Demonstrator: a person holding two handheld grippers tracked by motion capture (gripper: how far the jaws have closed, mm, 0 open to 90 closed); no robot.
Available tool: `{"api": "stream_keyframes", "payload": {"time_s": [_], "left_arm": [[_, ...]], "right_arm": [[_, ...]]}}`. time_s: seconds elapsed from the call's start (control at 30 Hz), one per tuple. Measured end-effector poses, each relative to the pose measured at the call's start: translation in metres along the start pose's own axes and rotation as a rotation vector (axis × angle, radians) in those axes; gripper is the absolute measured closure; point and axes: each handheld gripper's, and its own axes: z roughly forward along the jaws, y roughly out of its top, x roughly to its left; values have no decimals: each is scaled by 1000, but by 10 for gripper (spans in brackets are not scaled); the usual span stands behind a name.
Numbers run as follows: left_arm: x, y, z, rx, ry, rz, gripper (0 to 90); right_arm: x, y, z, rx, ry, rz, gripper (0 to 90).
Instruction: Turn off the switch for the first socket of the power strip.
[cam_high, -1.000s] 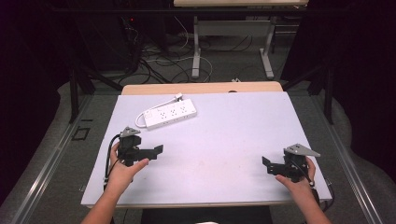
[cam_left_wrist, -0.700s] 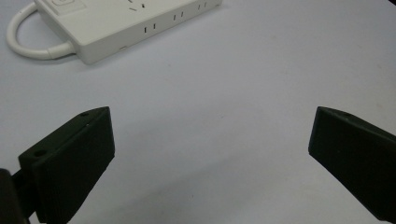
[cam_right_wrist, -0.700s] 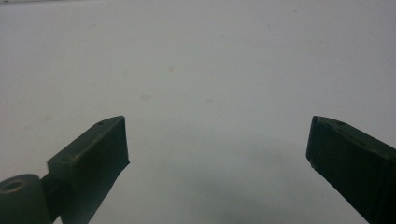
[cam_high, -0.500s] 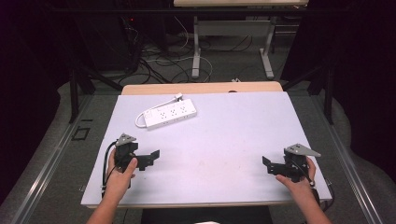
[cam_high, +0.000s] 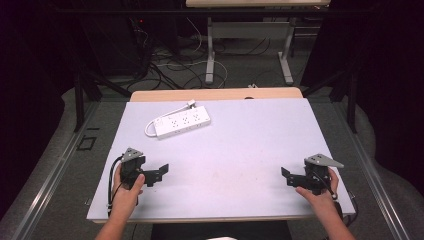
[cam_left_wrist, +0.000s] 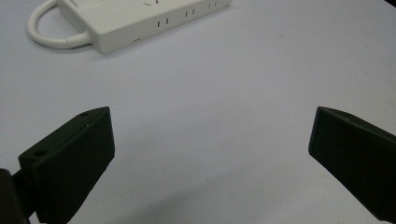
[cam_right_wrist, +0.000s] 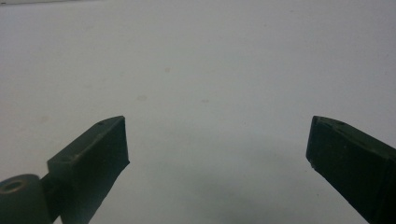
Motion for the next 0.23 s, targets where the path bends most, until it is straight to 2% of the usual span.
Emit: {"api": "stream_keyframes", "payload": {"time_s": [0.23], "left_arm": [[0,-1,1,-1,3,4,3]], "right_arm": [[0,0,2,-4,-7,0,48]]}}
